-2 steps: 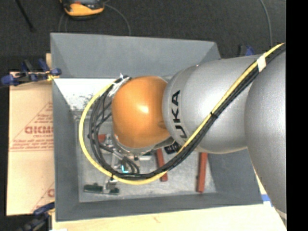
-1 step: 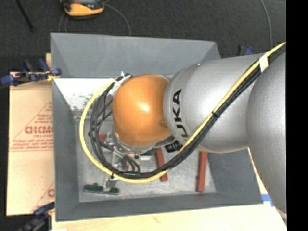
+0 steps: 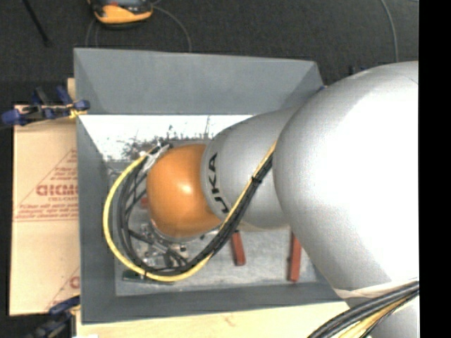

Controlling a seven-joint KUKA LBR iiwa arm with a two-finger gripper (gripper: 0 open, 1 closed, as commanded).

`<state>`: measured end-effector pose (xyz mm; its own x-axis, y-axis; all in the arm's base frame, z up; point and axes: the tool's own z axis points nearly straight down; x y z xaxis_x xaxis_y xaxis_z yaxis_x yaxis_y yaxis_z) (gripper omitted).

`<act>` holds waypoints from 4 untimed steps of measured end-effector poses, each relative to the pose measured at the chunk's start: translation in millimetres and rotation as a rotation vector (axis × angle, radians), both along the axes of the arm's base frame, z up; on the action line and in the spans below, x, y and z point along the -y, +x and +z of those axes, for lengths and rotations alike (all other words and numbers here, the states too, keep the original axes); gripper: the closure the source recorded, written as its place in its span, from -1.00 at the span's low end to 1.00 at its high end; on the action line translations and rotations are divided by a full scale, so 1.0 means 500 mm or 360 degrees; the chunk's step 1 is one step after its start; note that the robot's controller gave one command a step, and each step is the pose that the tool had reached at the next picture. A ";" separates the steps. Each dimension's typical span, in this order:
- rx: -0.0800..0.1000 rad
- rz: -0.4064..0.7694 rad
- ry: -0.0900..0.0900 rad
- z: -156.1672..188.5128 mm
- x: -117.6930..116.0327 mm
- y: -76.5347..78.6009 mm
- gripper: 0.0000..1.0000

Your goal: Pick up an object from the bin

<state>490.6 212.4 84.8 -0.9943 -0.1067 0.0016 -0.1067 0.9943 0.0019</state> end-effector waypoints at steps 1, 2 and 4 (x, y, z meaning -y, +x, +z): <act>0.0000 -0.0002 0.0001 0.000 0.000 0.000 1.00; 0.0006 -0.0034 0.0001 0.059 -0.015 0.011 1.00; 0.0005 -0.0025 0.0000 0.101 -0.037 0.015 -1.00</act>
Offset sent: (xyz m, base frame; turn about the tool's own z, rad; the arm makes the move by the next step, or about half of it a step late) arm 0.0067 0.0106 0.0404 0.0300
